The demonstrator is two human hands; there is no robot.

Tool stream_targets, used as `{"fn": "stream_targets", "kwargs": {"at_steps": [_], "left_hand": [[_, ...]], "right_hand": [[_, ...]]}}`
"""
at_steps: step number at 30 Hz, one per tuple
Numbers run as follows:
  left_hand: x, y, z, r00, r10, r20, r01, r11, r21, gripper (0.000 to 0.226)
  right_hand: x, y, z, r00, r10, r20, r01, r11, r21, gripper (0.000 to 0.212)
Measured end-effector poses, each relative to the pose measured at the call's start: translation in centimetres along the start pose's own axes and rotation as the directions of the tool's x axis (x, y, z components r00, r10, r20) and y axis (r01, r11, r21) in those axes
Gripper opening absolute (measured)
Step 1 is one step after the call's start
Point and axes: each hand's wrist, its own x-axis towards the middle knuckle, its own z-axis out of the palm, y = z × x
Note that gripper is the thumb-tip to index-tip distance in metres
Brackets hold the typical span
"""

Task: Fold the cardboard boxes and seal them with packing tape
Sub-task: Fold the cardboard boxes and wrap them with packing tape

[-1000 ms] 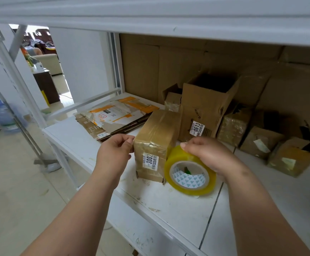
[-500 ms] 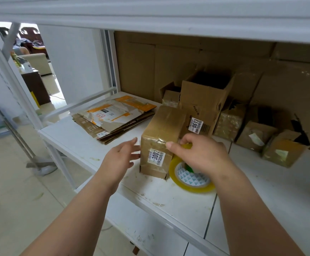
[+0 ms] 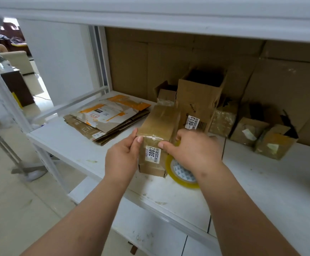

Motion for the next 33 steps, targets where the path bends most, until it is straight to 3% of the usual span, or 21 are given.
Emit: {"fn": "stream_targets", "kwargs": {"at_steps": [2,5,10,14,17,20,23,27,29,33], "left_hand": [[-0.5,0.1,0.8,0.998,0.047,-0.052,-0.042,0.995,0.091,0.044],[-0.8,0.5,1.9,0.994,0.088,0.059,-0.096,0.98,0.174,0.057],[0.5,0.9,1.4,0.951,0.065,0.303,-0.079,0.996,0.031,0.1],[1.9,1.1,0.7,0.92,0.004,0.391,0.035,0.995,-0.092,0.142],[2.7,1.3,0.2,0.915,0.01,0.402,0.04,0.992,-0.116,0.148],[3.6,1.3,-0.5,0.915,-0.004,0.404,0.058,0.991,-0.12,0.148],[4.0,1.1,-1.0,0.89,0.002,0.455,0.06,0.991,-0.122,0.139],[4.3,1.2,-1.0,0.881,0.005,0.473,0.062,0.99,-0.126,0.132],[4.5,1.2,-1.0,0.88,0.0,0.474,0.071,0.989,-0.132,0.131],[5.1,1.0,-1.2,0.883,0.002,0.469,0.064,0.99,-0.123,0.129]], "right_hand": [[-0.3,-0.3,0.1,1.0,-0.003,-0.008,0.003,1.0,-0.012,0.056],[-0.5,-0.6,-0.1,0.997,-0.004,0.078,0.001,0.999,0.036,0.054],[-0.7,-0.1,-2.1,0.946,-0.02,0.324,-0.115,0.912,0.393,0.036],[-1.4,0.3,-2.2,0.927,-0.078,0.366,-0.169,0.786,0.595,0.033],[-2.0,1.0,-1.4,0.919,-0.111,0.377,-0.232,0.622,0.748,0.049],[-2.7,1.7,-0.1,0.909,-0.099,0.404,-0.358,0.306,0.882,0.052],[-3.5,2.1,1.3,0.893,-0.092,0.44,-0.409,0.241,0.88,0.043],[-4.8,2.0,3.3,0.874,-0.214,0.437,-0.432,0.071,0.899,0.046],[-5.1,1.9,3.9,0.879,-0.21,0.428,-0.416,0.101,0.904,0.049],[-5.5,1.3,4.1,0.898,-0.148,0.415,-0.367,0.268,0.891,0.041]]}}
